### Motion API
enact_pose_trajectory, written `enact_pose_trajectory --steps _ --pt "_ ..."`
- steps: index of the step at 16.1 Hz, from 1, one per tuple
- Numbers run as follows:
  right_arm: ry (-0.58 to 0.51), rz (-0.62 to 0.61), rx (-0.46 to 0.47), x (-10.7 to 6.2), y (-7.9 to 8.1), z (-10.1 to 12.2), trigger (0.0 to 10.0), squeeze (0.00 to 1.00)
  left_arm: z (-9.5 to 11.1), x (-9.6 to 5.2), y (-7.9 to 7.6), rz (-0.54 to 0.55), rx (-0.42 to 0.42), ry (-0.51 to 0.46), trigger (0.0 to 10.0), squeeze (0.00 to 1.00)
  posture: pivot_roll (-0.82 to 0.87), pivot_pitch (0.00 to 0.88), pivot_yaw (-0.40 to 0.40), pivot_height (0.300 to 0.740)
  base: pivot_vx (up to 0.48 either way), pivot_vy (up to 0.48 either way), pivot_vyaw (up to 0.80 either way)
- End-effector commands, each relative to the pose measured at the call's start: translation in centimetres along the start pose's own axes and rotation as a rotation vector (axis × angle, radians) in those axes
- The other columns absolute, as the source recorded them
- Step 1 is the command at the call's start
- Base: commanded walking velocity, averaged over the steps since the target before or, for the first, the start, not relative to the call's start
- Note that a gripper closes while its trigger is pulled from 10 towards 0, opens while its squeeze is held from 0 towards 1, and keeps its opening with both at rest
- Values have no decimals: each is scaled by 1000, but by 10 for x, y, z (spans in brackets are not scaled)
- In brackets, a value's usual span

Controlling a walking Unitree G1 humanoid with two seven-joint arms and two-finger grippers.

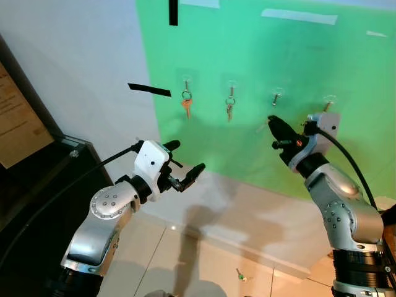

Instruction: Hang keys on a hook

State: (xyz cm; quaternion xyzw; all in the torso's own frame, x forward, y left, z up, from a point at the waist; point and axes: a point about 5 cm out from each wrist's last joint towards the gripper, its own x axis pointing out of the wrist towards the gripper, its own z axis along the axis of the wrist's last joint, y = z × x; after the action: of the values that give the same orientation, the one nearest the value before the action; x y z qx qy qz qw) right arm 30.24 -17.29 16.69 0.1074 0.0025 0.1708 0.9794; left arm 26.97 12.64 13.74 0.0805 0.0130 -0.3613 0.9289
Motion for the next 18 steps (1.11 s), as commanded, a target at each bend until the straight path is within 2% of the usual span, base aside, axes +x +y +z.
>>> enact_pose_trajectory --steps 1,4,8,11,15,18 --pt "-36 34 10 2 5 11 10000 0 3 0 -2 -24 3 -3 10000 51 -28 0 32 740 0 0 0" --pt "-109 64 79 5 13 23 10000 0 8 -2 -15 -137 -65 -27 10000 63 -22 0 32 740 0 0 0" --pt "-115 46 92 7 12 23 10000 0 7 -3 -16 -171 -73 -12 10000 47 -25 0 39 740 0 0 0" --pt "-88 -21 94 9 6 18 10000 0 8 -4 -18 -187 -80 -8 10000 47 -27 0 41 740 0 0 0" --pt "-91 -95 160 12 -1 17 10000 0 8 -4 -18 -194 -84 -3 10000 47 -24 0 42 740 0 0 0" --pt "-103 -104 221 14 -3 20 10000 0 8 -5 -18 -200 -86 1 10000 51 -24 0 44 740 0 0 0"
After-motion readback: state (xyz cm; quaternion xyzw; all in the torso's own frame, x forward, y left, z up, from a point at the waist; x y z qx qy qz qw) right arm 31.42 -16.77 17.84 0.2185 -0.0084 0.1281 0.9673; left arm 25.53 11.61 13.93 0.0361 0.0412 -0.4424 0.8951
